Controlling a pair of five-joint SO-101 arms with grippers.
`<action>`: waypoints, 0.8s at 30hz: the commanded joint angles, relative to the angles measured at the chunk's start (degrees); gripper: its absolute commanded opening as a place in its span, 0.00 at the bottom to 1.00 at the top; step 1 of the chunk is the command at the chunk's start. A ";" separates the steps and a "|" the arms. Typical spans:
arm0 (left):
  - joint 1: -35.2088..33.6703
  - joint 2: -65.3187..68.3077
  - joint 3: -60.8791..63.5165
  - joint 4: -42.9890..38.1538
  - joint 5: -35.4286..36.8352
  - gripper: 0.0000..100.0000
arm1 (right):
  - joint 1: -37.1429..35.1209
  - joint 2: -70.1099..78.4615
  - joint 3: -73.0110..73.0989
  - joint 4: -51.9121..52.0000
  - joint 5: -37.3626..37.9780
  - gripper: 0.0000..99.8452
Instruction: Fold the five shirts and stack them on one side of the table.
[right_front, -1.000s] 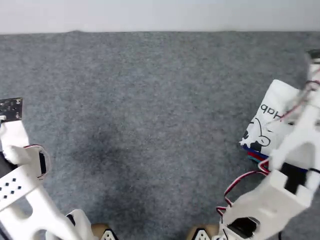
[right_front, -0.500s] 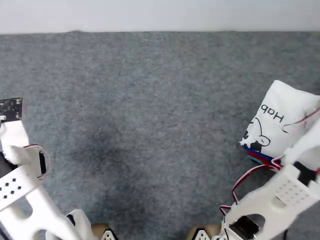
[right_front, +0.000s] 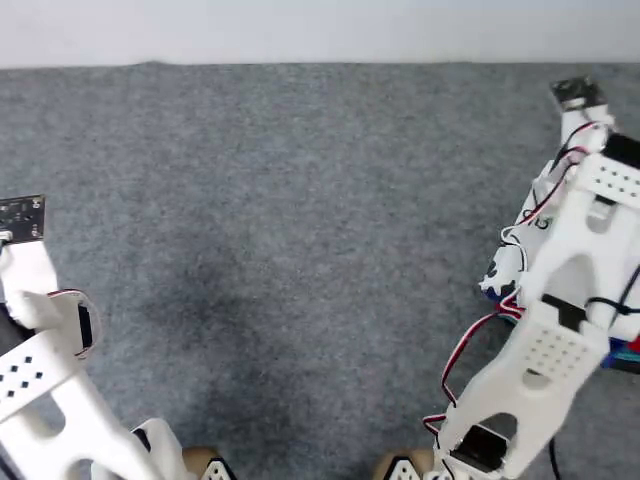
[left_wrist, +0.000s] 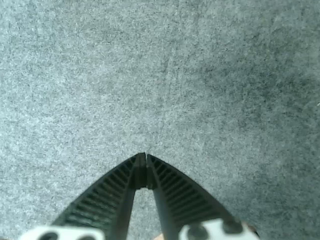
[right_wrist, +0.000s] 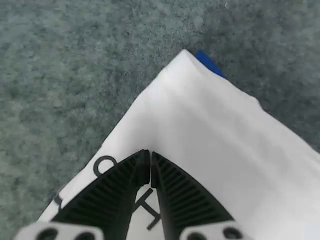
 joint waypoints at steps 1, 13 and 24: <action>0.26 -1.32 -0.13 0.18 -0.35 0.00 | -1.01 -0.40 -4.84 0.04 -1.23 0.01; 0.26 -1.41 -1.36 0.35 -0.09 0.00 | -5.58 -12.97 -9.67 21.76 -6.86 0.01; 0.35 -1.49 -10.07 2.37 0.09 0.00 | -7.43 -31.69 5.19 22.20 -7.03 0.01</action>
